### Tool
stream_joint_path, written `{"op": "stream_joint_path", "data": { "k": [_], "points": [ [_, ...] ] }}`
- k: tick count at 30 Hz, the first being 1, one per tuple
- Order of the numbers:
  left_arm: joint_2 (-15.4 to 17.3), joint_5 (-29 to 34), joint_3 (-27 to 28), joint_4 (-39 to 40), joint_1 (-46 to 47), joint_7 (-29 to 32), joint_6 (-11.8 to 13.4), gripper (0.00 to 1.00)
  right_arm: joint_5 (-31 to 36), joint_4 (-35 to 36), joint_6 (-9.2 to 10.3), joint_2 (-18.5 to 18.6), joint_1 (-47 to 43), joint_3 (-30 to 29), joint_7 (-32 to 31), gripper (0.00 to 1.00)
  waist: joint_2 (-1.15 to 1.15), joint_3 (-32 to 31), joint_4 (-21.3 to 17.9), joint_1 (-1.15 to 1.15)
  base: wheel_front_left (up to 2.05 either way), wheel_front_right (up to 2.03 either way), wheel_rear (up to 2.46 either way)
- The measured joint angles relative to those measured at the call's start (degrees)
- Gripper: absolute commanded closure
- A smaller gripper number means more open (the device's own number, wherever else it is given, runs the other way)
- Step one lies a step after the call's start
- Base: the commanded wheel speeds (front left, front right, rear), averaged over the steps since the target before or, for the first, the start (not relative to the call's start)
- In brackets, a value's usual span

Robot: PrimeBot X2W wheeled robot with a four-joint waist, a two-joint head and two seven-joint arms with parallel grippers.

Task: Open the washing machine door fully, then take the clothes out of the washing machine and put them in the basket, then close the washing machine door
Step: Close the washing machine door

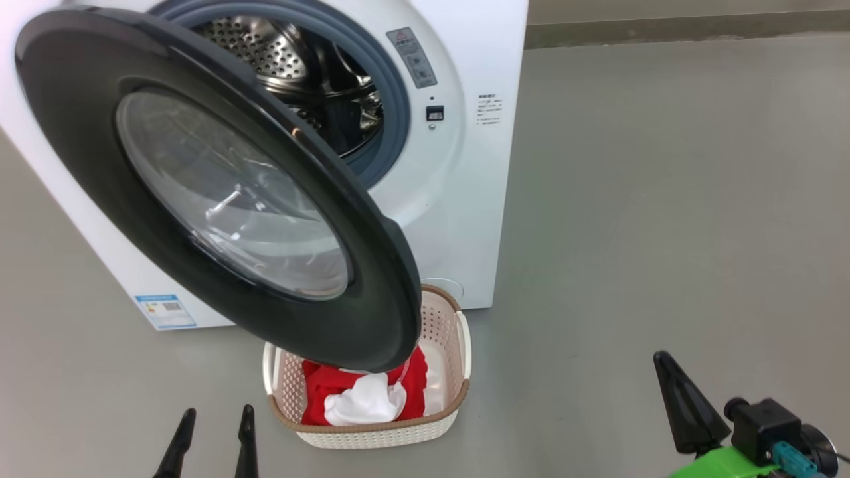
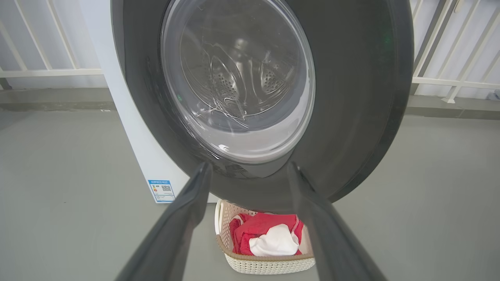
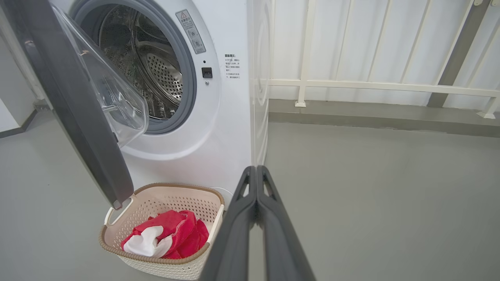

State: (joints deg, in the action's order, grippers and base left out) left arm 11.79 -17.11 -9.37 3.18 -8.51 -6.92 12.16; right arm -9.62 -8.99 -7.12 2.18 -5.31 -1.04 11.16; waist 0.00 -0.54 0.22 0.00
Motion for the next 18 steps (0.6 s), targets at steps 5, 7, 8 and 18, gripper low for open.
{"op": "stream_joint_path", "data": {
  "k": [5, 7, 8, 18],
  "points": [
    [0.0, 0.0, -0.4, 0.4, 0.2, 0.0, 0.4, 0.0, -0.4, -2.5, 0.0, 0.0, 3.0, 0.3, 0.4, 1.0, 0.0, 0.4, 1.3, 0.0, 0.0, 0.0, 0.0],
    [0.0, 0.0, -0.5, 0.5, 0.5, 0.0, 0.4, 0.0, -0.6, -3.8, 0.0, 0.0, 4.4, 0.6, 0.5, 1.0, 0.0, 0.7, 2.0, 0.0, 0.0, 0.0, 0.0],
    [0.0, 0.0, -0.6, 0.6, 0.7, 0.0, 0.4, 0.0, -0.6, -4.6, 0.0, 0.1, 5.1, 0.8, 0.5, 1.0, 0.0, 0.8, 2.4, 0.0, 0.0, 0.0, 0.0],
    [0.0, 1.0, -2.1, 1.5, 3.5, -0.3, 0.5, 0.0, -1.1, -10.1, 0.0, 0.3, 15.3, 1.6, 2.4, 1.0, 0.0, 2.7, 7.8, 0.0, 0.0, 0.0, 0.0]
  ]
}}
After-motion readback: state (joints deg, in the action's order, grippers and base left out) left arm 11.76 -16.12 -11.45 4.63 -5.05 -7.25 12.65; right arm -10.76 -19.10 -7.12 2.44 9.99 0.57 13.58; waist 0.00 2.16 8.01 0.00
